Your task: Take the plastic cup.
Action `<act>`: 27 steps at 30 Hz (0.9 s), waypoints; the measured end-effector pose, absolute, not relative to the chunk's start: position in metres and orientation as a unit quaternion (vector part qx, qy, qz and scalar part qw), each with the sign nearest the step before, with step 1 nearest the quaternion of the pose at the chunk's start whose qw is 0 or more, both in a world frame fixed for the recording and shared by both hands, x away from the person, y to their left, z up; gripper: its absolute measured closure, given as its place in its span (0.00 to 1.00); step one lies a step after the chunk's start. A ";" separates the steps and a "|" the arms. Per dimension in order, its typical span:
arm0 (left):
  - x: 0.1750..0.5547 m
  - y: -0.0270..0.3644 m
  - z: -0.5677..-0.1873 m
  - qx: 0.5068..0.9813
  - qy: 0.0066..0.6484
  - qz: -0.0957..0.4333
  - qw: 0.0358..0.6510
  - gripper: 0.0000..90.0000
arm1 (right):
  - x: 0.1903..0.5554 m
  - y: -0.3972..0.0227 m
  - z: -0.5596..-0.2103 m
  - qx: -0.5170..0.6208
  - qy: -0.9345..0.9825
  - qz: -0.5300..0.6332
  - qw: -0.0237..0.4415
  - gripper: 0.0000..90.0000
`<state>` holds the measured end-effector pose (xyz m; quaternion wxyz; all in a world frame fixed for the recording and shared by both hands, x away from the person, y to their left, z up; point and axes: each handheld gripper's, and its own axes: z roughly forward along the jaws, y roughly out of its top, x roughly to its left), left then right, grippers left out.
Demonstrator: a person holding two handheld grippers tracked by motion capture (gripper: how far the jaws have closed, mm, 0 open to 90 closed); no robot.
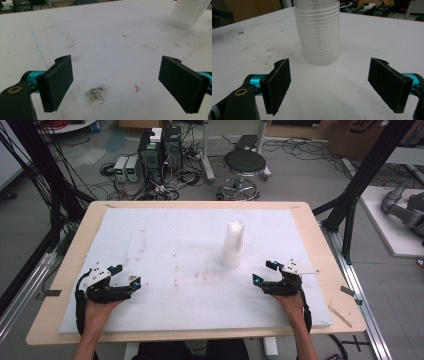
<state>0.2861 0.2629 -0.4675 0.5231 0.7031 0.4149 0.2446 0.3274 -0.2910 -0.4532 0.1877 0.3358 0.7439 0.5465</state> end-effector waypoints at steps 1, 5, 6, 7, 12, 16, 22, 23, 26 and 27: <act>0.286 0.263 -0.468 0.702 0.415 0.244 0.525 0.14 | 0.328 -0.291 -0.453 0.336 0.744 0.547 0.185 0.20; 0.286 0.264 -0.467 0.701 0.416 0.245 0.526 0.14 | 0.328 -0.291 -0.453 0.338 0.746 0.544 0.183 0.20; 0.286 0.264 -0.468 0.700 0.416 0.246 0.527 0.14 | 0.327 -0.290 -0.453 0.337 0.747 0.543 0.184 0.20; 0.285 0.264 -0.467 0.701 0.414 0.246 0.526 0.14 | 0.327 -0.290 -0.453 0.335 0.747 0.543 0.188 0.20; 0.285 0.263 -0.468 0.700 0.413 0.248 0.527 0.14 | 0.328 -0.289 -0.453 0.335 0.751 0.537 0.190 0.20; 0.285 0.264 -0.468 0.700 0.413 0.249 0.527 0.14 | 0.329 -0.286 -0.453 0.339 0.756 0.525 0.194 0.20; 0.286 0.264 -0.467 0.702 0.417 0.242 0.524 0.14 | 0.327 -0.288 -0.453 0.340 0.750 0.532 0.199 0.20; 0.286 0.264 -0.467 0.702 0.417 0.242 0.524 0.14 | 0.327 -0.288 -0.453 0.340 0.750 0.532 0.199 0.20; 0.286 0.264 -0.468 0.699 0.417 0.242 0.528 0.14 | 0.328 -0.289 -0.452 0.347 0.744 0.536 0.198 0.20; 0.286 0.264 -0.468 0.700 0.415 0.243 0.528 0.14 | 0.328 -0.289 -0.452 0.347 0.745 0.536 0.195 0.20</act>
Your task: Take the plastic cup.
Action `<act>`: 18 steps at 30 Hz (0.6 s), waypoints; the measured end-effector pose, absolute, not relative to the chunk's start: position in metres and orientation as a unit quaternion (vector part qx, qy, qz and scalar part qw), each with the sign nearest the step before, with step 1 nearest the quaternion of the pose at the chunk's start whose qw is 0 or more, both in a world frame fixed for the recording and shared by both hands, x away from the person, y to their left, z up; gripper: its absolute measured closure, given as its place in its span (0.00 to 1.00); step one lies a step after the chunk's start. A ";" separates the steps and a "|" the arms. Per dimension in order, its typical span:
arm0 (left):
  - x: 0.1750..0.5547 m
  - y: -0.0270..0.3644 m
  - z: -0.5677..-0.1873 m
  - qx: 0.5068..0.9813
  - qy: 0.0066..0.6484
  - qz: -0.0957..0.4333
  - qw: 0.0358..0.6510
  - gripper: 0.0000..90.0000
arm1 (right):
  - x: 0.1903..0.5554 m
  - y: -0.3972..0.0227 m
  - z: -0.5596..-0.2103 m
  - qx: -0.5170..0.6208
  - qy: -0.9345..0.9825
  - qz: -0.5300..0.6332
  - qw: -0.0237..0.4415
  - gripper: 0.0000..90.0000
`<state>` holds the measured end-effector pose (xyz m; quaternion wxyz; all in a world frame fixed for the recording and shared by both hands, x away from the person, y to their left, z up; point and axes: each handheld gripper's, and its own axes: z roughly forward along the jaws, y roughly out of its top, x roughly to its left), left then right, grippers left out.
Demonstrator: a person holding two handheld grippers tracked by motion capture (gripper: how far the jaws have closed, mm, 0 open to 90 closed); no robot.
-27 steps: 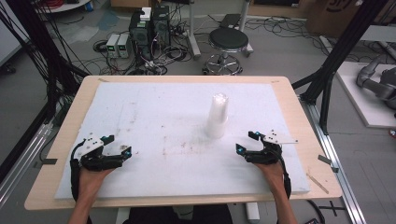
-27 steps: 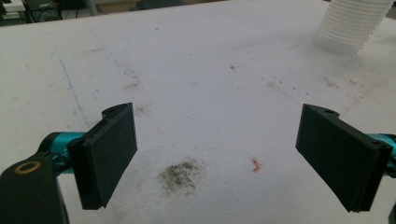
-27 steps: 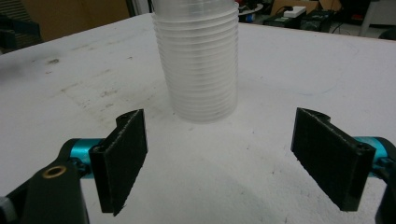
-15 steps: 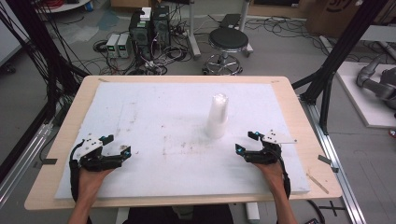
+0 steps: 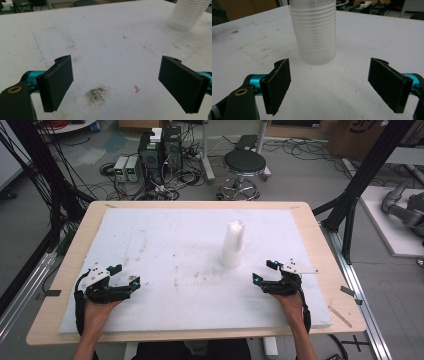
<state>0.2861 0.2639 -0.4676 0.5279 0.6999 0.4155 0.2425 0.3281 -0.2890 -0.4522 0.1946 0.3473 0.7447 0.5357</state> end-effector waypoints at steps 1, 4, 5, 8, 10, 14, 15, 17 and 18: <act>0.286 0.264 -0.468 0.701 0.414 0.243 0.527 0.14 | 0.329 -0.289 -0.452 0.346 0.745 0.537 0.194 0.20; 0.285 0.263 -0.468 0.700 0.412 0.249 0.528 0.14 | 0.330 -0.289 -0.447 0.341 0.743 0.546 0.182 0.20; 0.285 0.263 -0.468 0.700 0.412 0.249 0.527 0.14 | 0.330 -0.288 -0.444 0.335 0.743 0.550 0.180 0.20; 0.285 0.264 -0.468 0.701 0.414 0.246 0.526 0.14 | 0.333 -0.286 -0.429 0.321 0.742 0.559 0.184 0.20; 0.285 0.264 -0.468 0.699 0.414 0.246 0.528 0.14 | 0.337 -0.284 -0.421 0.315 0.743 0.561 0.182 0.20; 0.286 0.264 -0.468 0.701 0.416 0.245 0.525 0.14 | 0.347 -0.281 -0.404 0.300 0.753 0.563 0.162 0.20; 0.286 0.264 -0.468 0.701 0.415 0.245 0.525 0.14 | 0.350 -0.281 -0.400 0.296 0.755 0.561 0.165 0.20; 0.286 0.264 -0.468 0.701 0.415 0.246 0.526 0.14 | 0.356 -0.283 -0.394 0.292 0.755 0.565 0.162 0.20; 0.286 0.264 -0.468 0.701 0.415 0.246 0.526 0.14 | 0.359 -0.285 -0.392 0.292 0.752 0.569 0.160 0.20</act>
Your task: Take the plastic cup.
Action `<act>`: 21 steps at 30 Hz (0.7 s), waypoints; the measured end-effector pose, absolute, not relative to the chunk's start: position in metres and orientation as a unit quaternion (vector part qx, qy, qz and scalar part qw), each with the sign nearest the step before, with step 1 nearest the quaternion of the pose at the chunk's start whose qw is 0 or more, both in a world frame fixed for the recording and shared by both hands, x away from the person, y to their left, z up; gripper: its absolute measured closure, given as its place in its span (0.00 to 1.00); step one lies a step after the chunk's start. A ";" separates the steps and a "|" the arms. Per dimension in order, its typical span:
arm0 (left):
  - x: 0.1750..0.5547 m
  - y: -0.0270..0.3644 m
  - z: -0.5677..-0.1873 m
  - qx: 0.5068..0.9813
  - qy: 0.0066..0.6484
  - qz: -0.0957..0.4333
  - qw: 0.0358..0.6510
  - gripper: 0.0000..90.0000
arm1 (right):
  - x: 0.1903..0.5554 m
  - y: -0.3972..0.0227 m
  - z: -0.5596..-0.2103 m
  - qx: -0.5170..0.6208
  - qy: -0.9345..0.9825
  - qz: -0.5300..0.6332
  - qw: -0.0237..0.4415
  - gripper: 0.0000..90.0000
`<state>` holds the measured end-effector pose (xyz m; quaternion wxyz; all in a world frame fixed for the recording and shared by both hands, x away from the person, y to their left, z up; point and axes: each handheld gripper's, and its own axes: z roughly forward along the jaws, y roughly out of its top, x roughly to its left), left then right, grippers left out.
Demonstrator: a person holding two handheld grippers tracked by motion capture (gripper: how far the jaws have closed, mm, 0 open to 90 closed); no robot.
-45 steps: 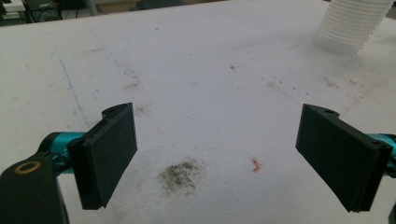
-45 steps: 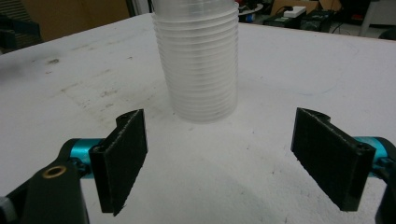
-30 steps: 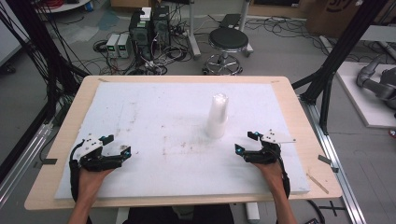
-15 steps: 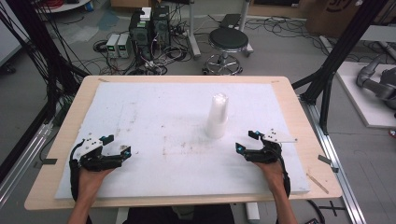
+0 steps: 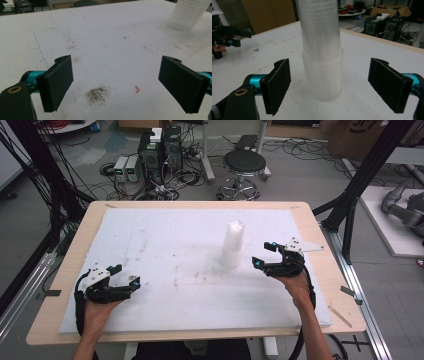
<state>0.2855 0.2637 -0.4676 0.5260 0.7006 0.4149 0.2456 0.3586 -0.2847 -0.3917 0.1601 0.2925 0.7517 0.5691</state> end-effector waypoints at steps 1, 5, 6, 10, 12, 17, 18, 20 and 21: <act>0.286 0.264 -0.468 0.701 0.415 0.246 0.526 0.14 | 0.362 -0.286 -0.390 0.291 0.750 0.572 0.159 0.20; 0.286 0.264 -0.468 0.702 0.418 0.242 0.523 0.14 | 0.374 -0.290 -0.381 0.289 0.758 0.567 0.143 0.20; 0.287 0.264 -0.468 0.702 0.418 0.242 0.523 0.14 | 0.376 -0.291 -0.379 0.286 0.760 0.567 0.140 0.20; 0.286 0.264 -0.468 0.701 0.418 0.244 0.523 0.14 | 0.384 -0.291 -0.369 0.275 0.767 0.564 0.132 0.20; 0.286 0.263 -0.468 0.702 0.418 0.244 0.523 0.14 | 0.388 -0.290 -0.365 0.269 0.771 0.563 0.127 0.20; 0.286 0.263 -0.468 0.702 0.418 0.245 0.522 0.14 | 0.394 -0.285 -0.354 0.245 0.781 0.560 0.126 0.20; 0.286 0.263 -0.468 0.701 0.418 0.246 0.523 0.14 | 0.396 -0.284 -0.352 0.242 0.783 0.559 0.124 0.20; 0.286 0.263 -0.468 0.702 0.417 0.246 0.522 0.14 | 0.400 -0.283 -0.349 0.236 0.788 0.556 0.118 0.20; 0.286 0.263 -0.468 0.702 0.417 0.246 0.522 0.14 | 0.402 -0.281 -0.347 0.233 0.790 0.556 0.113 0.20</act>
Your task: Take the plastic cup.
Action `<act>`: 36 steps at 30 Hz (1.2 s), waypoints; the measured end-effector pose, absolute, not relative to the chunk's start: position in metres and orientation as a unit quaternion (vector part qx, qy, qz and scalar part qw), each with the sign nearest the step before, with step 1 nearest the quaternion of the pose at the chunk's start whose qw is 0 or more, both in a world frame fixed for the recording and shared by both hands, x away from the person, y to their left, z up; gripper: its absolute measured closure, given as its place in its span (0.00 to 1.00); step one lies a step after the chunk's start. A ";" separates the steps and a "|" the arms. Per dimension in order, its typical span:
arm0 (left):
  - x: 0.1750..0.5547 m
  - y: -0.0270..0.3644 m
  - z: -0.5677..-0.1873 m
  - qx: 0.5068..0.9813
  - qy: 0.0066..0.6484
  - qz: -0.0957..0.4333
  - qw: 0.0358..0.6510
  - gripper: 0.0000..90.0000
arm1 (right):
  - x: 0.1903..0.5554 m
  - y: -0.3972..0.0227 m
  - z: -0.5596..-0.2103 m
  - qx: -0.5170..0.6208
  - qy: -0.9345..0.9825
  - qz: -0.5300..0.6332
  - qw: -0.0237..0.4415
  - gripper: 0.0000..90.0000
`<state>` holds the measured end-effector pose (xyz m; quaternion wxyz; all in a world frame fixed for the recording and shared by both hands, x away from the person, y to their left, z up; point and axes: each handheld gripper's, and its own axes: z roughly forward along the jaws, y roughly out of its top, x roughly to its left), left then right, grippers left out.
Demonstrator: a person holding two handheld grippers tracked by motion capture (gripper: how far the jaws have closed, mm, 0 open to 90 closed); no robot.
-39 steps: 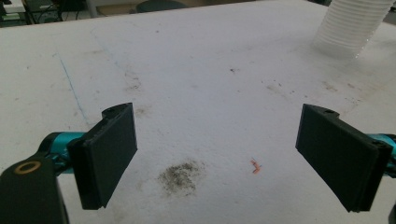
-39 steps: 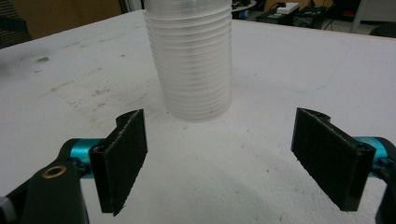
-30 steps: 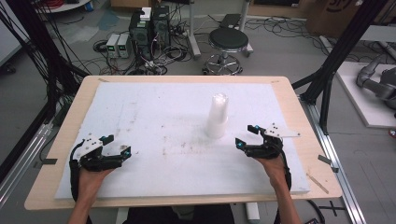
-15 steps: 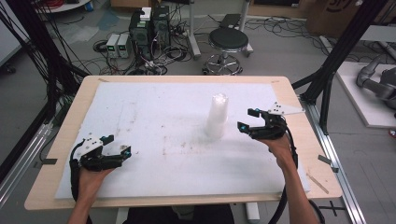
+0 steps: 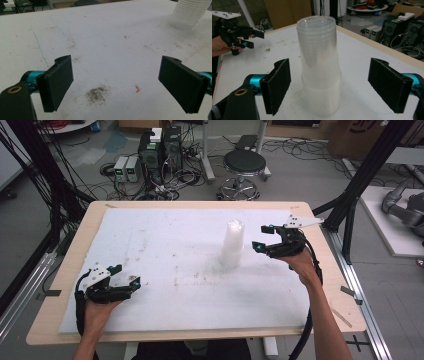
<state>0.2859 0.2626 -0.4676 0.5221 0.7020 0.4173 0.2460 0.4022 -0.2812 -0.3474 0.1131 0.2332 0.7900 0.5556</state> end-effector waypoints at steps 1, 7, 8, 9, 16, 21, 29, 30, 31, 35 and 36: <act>0.286 0.263 -0.468 0.702 0.417 0.246 0.522 0.14 | 0.402 -0.281 -0.347 0.233 0.790 0.556 0.113 0.20; 0.284 0.262 -0.468 0.702 0.414 0.256 0.521 0.14 | 0.417 -0.265 -0.342 0.203 0.806 0.546 0.103 0.20; 0.284 0.262 -0.468 0.702 0.413 0.256 0.521 0.14 | 0.419 -0.262 -0.344 0.200 0.809 0.544 0.101 0.20; 0.284 0.262 -0.468 0.702 0.413 0.256 0.521 0.14 | 0.421 -0.259 -0.346 0.200 0.812 0.540 0.092 0.20; 0.285 0.262 -0.468 0.703 0.414 0.253 0.520 0.14 | 0.428 -0.245 -0.355 0.192 0.819 0.534 0.083 0.20; 0.285 0.261 -0.468 0.704 0.415 0.253 0.517 0.14 | 0.431 -0.243 -0.358 0.197 0.816 0.537 0.079 0.20; 0.286 0.261 -0.468 0.706 0.414 0.252 0.516 0.14 | 0.433 -0.237 -0.359 0.194 0.812 0.546 0.072 0.20; 0.286 0.261 -0.468 0.706 0.415 0.252 0.515 0.14 | 0.433 -0.236 -0.359 0.195 0.812 0.546 0.071 0.20; 0.286 0.261 -0.468 0.706 0.415 0.252 0.515 0.14 | 0.433 -0.236 -0.359 0.195 0.812 0.546 0.071 0.20; 0.286 0.261 -0.468 0.707 0.415 0.252 0.514 0.14 | 0.434 -0.229 -0.361 0.193 0.810 0.549 0.071 0.20; 0.286 0.261 -0.468 0.707 0.415 0.251 0.514 0.14 | 0.435 -0.228 -0.362 0.193 0.810 0.548 0.074 0.20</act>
